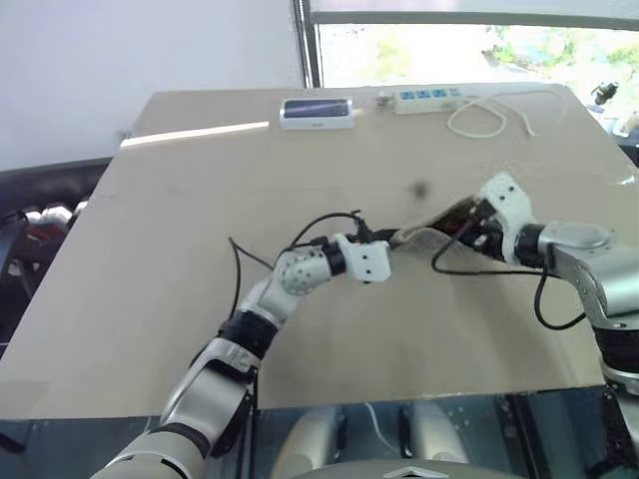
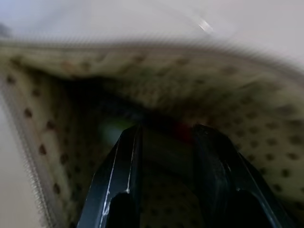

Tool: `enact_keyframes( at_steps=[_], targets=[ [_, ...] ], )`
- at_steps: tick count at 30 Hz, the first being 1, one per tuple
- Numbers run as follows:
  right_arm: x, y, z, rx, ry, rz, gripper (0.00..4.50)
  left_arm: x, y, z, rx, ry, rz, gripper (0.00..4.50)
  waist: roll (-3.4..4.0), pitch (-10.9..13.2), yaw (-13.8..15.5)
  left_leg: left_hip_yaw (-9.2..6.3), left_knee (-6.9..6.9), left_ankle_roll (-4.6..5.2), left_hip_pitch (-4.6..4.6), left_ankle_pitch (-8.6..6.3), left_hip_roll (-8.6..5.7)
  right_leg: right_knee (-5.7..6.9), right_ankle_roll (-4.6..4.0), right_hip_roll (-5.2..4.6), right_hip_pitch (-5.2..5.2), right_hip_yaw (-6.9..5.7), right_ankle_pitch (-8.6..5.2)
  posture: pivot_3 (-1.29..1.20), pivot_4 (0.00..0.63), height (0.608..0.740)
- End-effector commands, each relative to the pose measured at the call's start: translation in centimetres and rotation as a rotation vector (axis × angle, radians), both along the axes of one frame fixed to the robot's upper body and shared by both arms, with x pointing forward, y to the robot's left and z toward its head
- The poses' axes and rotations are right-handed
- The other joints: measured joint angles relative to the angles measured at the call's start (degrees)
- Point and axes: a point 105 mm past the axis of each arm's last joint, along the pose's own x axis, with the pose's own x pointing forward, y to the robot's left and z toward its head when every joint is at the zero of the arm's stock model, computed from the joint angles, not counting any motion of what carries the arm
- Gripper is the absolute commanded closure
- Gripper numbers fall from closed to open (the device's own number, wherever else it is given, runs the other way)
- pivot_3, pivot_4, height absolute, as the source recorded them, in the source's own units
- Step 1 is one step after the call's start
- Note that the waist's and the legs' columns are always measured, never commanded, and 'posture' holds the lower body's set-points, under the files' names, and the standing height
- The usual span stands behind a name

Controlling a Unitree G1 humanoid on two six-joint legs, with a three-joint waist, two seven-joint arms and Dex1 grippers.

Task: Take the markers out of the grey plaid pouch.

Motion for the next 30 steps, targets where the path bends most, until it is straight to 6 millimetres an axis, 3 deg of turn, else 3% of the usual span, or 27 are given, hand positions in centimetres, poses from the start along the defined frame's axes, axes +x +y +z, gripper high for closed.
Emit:
enact_keyframes(
  at_steps=[1, 4, 5, 6, 16, 24, 30],
  targets=[
    [-0.8, -0.2, 2.1, -0.047, -0.062, 0.070, 2.07, 0.7, 0.9, 0.4, -0.003, -0.010, 0.035, 4.50, 0.00, 0.00, 0.07, -0.02, 0.00, 0.00, 0.00, 0.00, 0.00, 0.01, 0.00, 0.00, 0.00, -0.02, 0.00, 0.00, 0.150, 0.740],
    [-0.9, -0.7, 2.4, -0.101, -0.082, 0.067, 0.84, 0.6, 0.8, 0.4, -0.006, -0.011, 0.031, 4.50, 0.00, 0.00, 0.13, -0.03, 0.01, 0.00, 0.00, 0.00, 0.01, 0.00, 0.00, 0.01, 0.01, -0.04, 0.00, 0.00, 0.150, 0.740],
    [-0.9, -0.9, 2.5, -0.140, -0.096, 0.069, 0.22, 0.5, 0.8, 0.4, -0.007, -0.011, 0.029, 4.50, -0.01, 0.00, 0.13, -0.03, 0.01, 0.00, 0.00, 0.00, 0.01, 0.00, 0.00, 0.01, 0.01, -0.04, 0.00, 0.00, 0.150, 0.740],
    [-0.9, -1.1, 2.6, -0.168, -0.104, 0.070, 0.02, 0.5, 0.7, 0.4, -0.008, -0.011, 0.027, 4.50, -0.01, 0.01, 0.15, -0.03, 0.01, 0.00, 0.00, 0.00, 0.01, -0.01, 0.00, 0.01, 0.01, -0.04, 0.00, 0.00, 0.150, 0.740],
    [-1.3, -0.7, 1.5, -0.404, -0.145, 0.194, 0.02, 0.4, 0.2, 0.9, -0.056, 0.013, 0.016, 4.50, -0.02, 0.02, 0.38, -0.03, 0.01, 0.00, -0.03, 0.00, 0.01, -0.04, 0.00, 0.00, 0.01, -0.06, 0.00, 0.00, 0.150, 0.740],
    [-0.7, 0.1, 0.8, -0.563, -0.211, 0.293, 0.02, 0.5, -0.6, 3.7, -0.284, 0.221, -0.020, 4.50, -0.03, 0.03, 0.32, -0.03, 0.02, 0.00, -0.03, 0.00, 0.02, -0.04, 0.01, 0.01, 0.00, -0.07, -0.01, 0.00, 0.150, 0.740],
    [-0.5, 0.7, 1.1, -0.627, -0.284, 0.349, 0.02, -0.1, -0.7, 3.6, -0.304, 0.319, -0.060, 4.50, -0.04, 0.03, 0.29, -0.03, 0.03, 0.00, -0.03, 0.00, 0.02, -0.04, 0.01, 0.02, 0.00, -0.07, -0.01, 0.00, 0.150, 0.740]
  ],
)
